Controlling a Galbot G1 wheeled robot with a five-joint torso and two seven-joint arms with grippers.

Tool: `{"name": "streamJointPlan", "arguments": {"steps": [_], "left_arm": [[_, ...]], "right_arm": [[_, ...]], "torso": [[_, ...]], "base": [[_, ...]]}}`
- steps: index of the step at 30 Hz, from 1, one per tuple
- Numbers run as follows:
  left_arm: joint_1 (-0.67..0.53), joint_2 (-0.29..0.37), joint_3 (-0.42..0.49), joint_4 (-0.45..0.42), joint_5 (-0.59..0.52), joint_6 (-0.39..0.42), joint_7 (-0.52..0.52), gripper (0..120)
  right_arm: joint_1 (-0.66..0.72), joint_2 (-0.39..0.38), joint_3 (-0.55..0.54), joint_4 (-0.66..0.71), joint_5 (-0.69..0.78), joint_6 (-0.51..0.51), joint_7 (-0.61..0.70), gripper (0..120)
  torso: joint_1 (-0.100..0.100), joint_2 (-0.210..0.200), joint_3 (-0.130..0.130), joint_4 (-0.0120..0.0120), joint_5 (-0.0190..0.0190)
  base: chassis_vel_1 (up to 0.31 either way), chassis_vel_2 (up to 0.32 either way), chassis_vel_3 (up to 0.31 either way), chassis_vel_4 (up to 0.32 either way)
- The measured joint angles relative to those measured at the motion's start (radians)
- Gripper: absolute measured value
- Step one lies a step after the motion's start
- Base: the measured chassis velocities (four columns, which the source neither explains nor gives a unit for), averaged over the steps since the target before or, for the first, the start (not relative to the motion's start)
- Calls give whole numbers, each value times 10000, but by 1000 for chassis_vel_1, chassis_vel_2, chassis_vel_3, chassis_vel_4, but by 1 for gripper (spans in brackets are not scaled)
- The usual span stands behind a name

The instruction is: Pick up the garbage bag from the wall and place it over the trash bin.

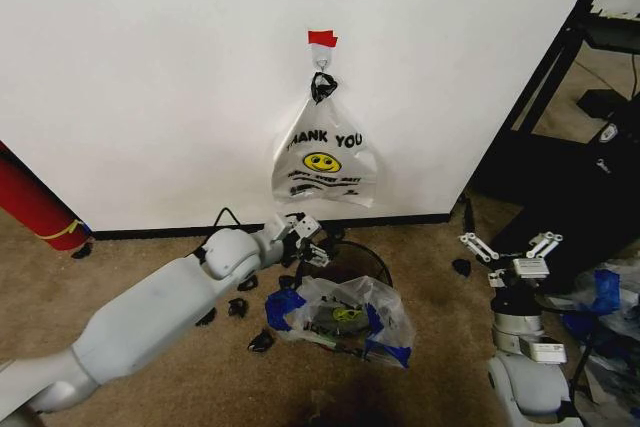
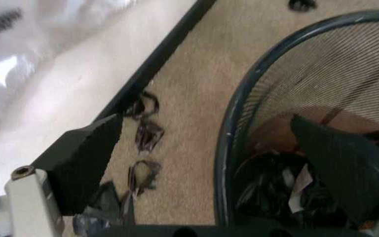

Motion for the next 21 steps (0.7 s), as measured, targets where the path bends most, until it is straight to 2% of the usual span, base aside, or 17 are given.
{"name": "streamJointPlan", "arguments": {"steps": [8, 17, 21], "left_arm": [[-459, -411, 343, 375, -45, 793, 213, 98], [-851, -1329, 645, 1208, -224, 1083, -77, 64], [-871, -1371, 671, 1249, -215, 1412, -106, 48]], "right_arm": [[-385, 123, -23, 164, 17, -7, -14, 100], [-660, 228, -31, 156, 119, 234, -161, 100], [-827, 157, -28, 148, 253, 356, -277, 100]], "torso": [[-1, 0, 0, 1, 0], [-1, 0, 0, -2, 0], [-1, 0, 0, 0, 0]], "base": [[0, 0, 0, 0], [0, 0, 0, 0], [0, 0, 0, 0]]}}
